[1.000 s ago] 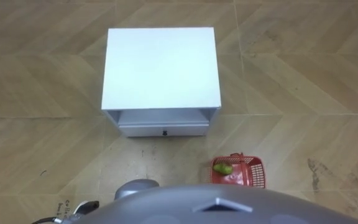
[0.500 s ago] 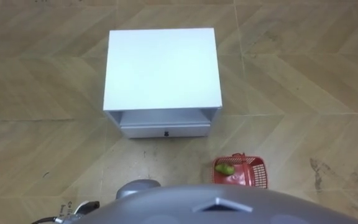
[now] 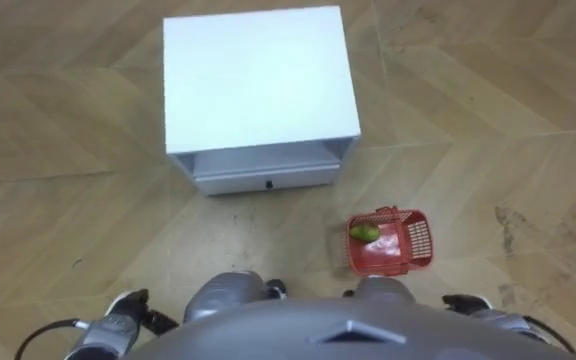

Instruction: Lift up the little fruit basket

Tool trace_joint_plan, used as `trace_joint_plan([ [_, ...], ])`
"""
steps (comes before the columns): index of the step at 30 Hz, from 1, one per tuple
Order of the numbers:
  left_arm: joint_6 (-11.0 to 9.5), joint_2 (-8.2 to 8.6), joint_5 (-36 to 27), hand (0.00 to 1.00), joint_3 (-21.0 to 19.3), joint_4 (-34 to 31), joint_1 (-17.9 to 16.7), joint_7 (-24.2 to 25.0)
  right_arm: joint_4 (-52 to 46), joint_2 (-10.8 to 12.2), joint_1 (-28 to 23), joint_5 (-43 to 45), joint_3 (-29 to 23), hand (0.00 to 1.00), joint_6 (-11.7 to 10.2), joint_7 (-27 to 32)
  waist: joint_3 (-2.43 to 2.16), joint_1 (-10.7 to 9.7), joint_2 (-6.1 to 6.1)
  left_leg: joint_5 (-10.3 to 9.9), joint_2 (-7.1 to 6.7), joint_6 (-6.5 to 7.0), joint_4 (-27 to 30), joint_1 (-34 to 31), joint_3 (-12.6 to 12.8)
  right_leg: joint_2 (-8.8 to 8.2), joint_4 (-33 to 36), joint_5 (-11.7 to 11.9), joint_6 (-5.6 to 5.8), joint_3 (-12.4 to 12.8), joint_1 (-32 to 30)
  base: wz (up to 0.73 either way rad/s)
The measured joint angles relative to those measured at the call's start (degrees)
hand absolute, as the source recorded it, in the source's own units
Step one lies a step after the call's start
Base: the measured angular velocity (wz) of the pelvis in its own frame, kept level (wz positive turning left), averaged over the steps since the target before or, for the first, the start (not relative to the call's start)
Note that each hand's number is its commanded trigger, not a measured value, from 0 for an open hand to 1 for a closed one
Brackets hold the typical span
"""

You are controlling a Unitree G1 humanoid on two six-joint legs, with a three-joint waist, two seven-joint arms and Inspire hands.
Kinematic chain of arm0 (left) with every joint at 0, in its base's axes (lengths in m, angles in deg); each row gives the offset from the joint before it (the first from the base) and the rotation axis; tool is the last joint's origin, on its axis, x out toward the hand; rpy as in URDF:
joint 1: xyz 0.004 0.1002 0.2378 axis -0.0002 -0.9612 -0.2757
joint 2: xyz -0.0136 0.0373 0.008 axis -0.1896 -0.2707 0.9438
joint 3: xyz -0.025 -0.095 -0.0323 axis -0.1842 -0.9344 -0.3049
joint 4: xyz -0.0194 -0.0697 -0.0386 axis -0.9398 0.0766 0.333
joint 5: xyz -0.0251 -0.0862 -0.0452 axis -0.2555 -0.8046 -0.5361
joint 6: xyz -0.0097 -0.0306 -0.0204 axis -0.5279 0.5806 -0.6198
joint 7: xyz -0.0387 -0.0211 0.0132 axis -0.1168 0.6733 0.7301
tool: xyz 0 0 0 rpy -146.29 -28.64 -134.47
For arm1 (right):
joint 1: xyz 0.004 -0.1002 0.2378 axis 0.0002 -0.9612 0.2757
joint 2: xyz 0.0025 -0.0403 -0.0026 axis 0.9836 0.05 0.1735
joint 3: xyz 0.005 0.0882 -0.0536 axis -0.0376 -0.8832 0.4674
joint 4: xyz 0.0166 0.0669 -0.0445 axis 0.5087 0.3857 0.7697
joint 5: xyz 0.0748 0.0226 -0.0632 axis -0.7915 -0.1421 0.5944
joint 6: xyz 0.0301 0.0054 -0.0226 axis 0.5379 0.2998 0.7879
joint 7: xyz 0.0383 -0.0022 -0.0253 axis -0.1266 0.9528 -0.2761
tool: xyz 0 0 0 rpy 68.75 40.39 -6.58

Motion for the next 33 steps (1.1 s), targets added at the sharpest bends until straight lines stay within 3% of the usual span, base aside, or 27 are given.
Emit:
trace_joint_plan([
  [4, -0.85, -0.07, -1.16, 0.00, 0.29, 0.06, 0.17, -0.57, -1.12, -0.21, 2.14, -5.77, -0.01, 0.00, -1.32, 1.79, -0.28, 0.42, -1.38, 0.09, 0.50, 0.15, 5.45, -8.11, 0.05, -1.02, 3.23, 2.89, -0.24, 0.70, 4.15, -0.03],
  [7, -1.34, -0.38, -3.09, 0.00, 0.67, 0.10, 3.12, -1.41, -1.21, -0.31, 5.39, -9.03, 0.08, 0.00, -1.95, 2.87, -0.32, 0.58, -2.51, 0.06, 0.73, 0.16, 11.50, -16.42, 0.00, -1.48, -3.27, 3.57, 0.12, 0.92, 5.42, 0.13],
  [8, -1.43, -0.65, -3.74, 0.00, 1.18, 0.25, 4.05, -1.60, -1.19, -0.34, 6.39, -10.20, 0.09, 0.00, -2.26, 3.01, -0.08, 0.58, -2.57, -0.01, 0.92, 0.19, 13.27, -18.57, -0.01, -1.45, -4.14, 3.56, 0.13, 1.03, 5.07, 0.19],
  [9, -2.16, -1.18, -4.97, 0.00, 1.84, 1.62, 6.60, -2.49, -1.12, -0.34, 8.77, -12.06, 0.66, 0.00, -2.66, 3.38, 0.28, 0.74, -2.69, -0.12, 1.44, 0.08, 17.28, -23.17, -0.13, -1.24, -5.35, 1.10, 1.61, 1.27, 4.17, 0.23],
  [10, -2.87, -1.48, -6.16, 0.00, 2.66, 2.59, 8.94, -3.35, -0.92, -0.34, 10.81, -12.97, 0.72, 0.00, -3.23, 3.48, 0.43, 0.60, -2.45, -0.25, 2.09, -0.17, 21.06, -27.43, -0.65, -0.23, -5.79, -4.57, 2.21, 1.30, 3.17, 0.18],
  [11, -3.22, -1.50, -7.20, 0.00, 2.67, 2.65, 9.76, -3.70, -0.94, -0.33, 11.97, -13.27, 0.70, 0.00, -3.58, 3.66, 0.48, 0.61, -2.43, -0.39, 2.36, -0.42, 22.94, -29.34, -0.96, 0.08, -5.19, -7.02, 2.10, 1.33, 2.23, 0.26],
  [13, -4.88, -1.85, -9.25, 0.00, 2.77, 3.34, 11.66, -5.49, -2.24, -0.31, 14.26, -16.06, 0.21, 0.00, -4.15, 5.26, 0.48, 0.66, -2.55, -0.92, 2.21, -1.35, 29.02, -36.13, -2.85, 0.89, 1.55, -14.66, 1.36, 1.65, -2.58, 0.34],
  [14, -5.27, -2.05, -9.95, 0.00, 2.86, 3.92, 12.13, -5.94, -2.71, -0.31, 14.80, -16.94, -0.01, 0.00, -4.15, 5.70, 0.60, 0.76, -2.87, -1.19, 2.20, -1.41, 30.66, -37.66, -3.01, 0.69, 4.18, -16.18, 1.30, 1.77, -3.99, 0.30],
  [16, -5.53, -2.99, -12.40, 0.00, 3.89, 5.73, 13.33, -7.64, -4.75, -0.72, 16.77, -18.50, -0.66, 0.00, -4.96, 7.05, 1.01, 0.24, -3.99, -2.82, 1.49, -1.17, 38.23, -43.33, -3.59, -0.78, 16.43, -20.90, 1.41, 1.75, -9.19, 0.36],
  [18, -5.81, -3.40, -12.45, 0.00, 5.16, 8.36, 14.10, -8.57, -5.66, -1.94, 17.83, -19.32, -0.72, 0.00, -6.12, 8.28, 0.97, 0.48, -4.39, -4.88, 1.16, -0.49, 44.94, -47.35, -3.56, -2.10, 26.83, -22.57, 1.27, 2.12, -13.05, 0.33],
  [20, -5.81, -4.00, -12.44, 0.00, 6.08, 9.65, 13.99, -8.86, -6.86, -2.86, 19.36, -19.56, -1.25, 0.00, -6.79, 8.56, 1.14, 0.82, -4.92, -7.59, 0.91, -0.22, 51.40, -50.37, -3.14, -3.65, 36.90, -22.62, 1.27, 3.41, -16.37, 0.20],
  [21, -5.96, -4.58, -12.54, 0.00, 6.34, 10.12, 14.10, -9.09, -8.14, -3.04, 20.19, -19.96, -2.15, 0.00, -7.66, 8.84, 1.22, 0.65, -5.35, -9.24, 0.15, -0.06, 55.33, -52.38, -2.79, -4.65, 42.79, -22.62, 1.27, 4.04, -18.03, 0.41],
  [24, -7.64, -5.46, -13.74, 0.00, 8.88, 11.43, 14.92, -10.93, -10.21, -4.27, 23.14, -21.70, -3.08, 0.00, -9.56, 9.00, 1.61, 0.59, -6.28, -12.33, 0.16, -0.47, 63.12, -56.66, -0.15, -6.75, 54.99, -22.59, 1.23, 6.80, -21.29, 0.42],
  [26, -8.37, -5.67, -14.25, 0.00, 10.02, 11.39, 15.14, -11.38, -10.45, -5.23, 24.27, -22.46, -3.16, 0.00, -10.61, 9.24, 1.85, -0.52, -6.08, -13.72, 0.21, -1.08, 67.15, -58.46, 1.11, -7.92, 60.22, -22.57, 1.18, 7.08, -21.85, 0.59],
  [27, -8.77, -5.99, -14.83, 0.00, 10.49, 11.42, 15.20, -11.53, -10.64, -5.28, 24.88, -23.25, -3.20, 0.00, -10.63, 9.67, 2.02, -1.28, -6.27, -14.47, 0.08, -3.59, 69.24, -59.48, 1.76, -8.81, 62.74, -22.49, 0.97, 7.09, -21.79, 0.54],
  [28, -9.02, -5.99, -15.99, 0.00, 10.88, 11.70, 15.02, -11.95, -10.67, -5.45, 25.63, -23.36, -3.20, 0.00, -10.57, 9.67, 2.49, -1.72, -6.62, -15.33, -0.70, -7.99, 73.28, -60.62, 1.08, -10.32, 64.92, -22.48, 0.88, 6.94, -21.74, 0.28],
  [29, -9.08, -5.85, -16.74, 0.00, 10.95, 12.04, 14.61, -12.10, -10.74, -5.56, 26.15, -23.61, -3.17, 0.00, -10.55, 9.59, 2.52, -1.32, -6.26, -16.01, -1.63, -7.48, 76.27, -60.79, -2.68, -10.55, 66.60, -22.48, 0.88, 7.40, -22.09, -0.37],
  [30, -9.18, -5.58, -18.07, 0.00, 11.59, 13.10, 14.21, -12.36, -11.96, -6.29, 26.85, -24.70, -3.05, 0.00, -10.55, 9.73, 2.16, -0.01, -4.04, -19.85, -2.98, -3.52, 80.31, -61.89, -4.59, -10.82, 70.45, -22.47, 0.91, 8.21, -22.83, -0.60],
  [31, -9.57, -5.97, -19.38, 0.00, 12.48, 13.38, 14.08, -13.12, -13.18, -6.40, 26.56, -26.58, -3.04, 0.00, -10.70, 10.53, 2.15, 0.52, -4.34, -20.81, -4.77, -1.80, 82.84, -63.25, -4.15, -12.14, 73.73, -22.69, 1.27, 8.89, -22.69, -0.38],
  [33, -10.84, -6.49, -21.55, 0.00, 14.07, 13.37, 14.14, -15.09, -14.24, -6.33, 25.33, -27.48, -3.10, 0.00, -10.70, 11.06, 2.24, -1.15, -5.68, -21.35, -4.70, -0.74, 84.40, -64.33, -2.49, -13.74, 75.26, -22.52, 1.34, 8.95, -20.62, 0.49],
])
